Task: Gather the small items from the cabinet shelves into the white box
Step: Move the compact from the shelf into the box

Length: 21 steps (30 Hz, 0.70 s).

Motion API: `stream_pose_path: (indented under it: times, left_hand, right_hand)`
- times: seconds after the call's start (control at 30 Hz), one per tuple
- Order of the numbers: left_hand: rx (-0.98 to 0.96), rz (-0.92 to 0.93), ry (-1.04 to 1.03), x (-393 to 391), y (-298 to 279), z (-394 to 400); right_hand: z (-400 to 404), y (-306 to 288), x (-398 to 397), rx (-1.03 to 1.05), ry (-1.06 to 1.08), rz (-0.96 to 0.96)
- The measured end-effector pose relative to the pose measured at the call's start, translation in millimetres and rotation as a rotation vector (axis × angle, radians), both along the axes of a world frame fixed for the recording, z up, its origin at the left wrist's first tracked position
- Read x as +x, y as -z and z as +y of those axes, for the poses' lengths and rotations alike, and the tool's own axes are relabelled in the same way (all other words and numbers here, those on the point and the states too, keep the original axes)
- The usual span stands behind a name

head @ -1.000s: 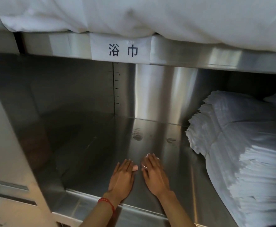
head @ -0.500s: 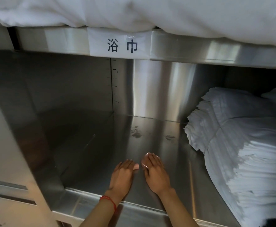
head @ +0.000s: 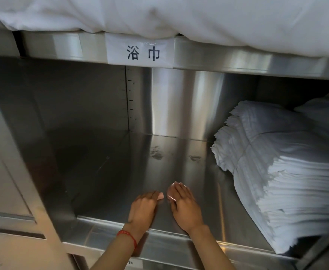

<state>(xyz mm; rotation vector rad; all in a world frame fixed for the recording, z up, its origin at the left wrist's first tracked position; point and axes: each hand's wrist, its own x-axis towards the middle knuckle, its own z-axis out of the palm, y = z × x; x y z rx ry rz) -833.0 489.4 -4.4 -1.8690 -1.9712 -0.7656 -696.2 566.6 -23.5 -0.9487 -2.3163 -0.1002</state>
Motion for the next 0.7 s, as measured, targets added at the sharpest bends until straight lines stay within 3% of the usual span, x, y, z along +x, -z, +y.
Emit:
stream_pose_path:
  times: [0.7]
  left_hand:
    - [-0.054,0.071,0.126,31,7,-56]
  right_hand:
    - [-63,0,44,-0.184,0.086,-0.053]
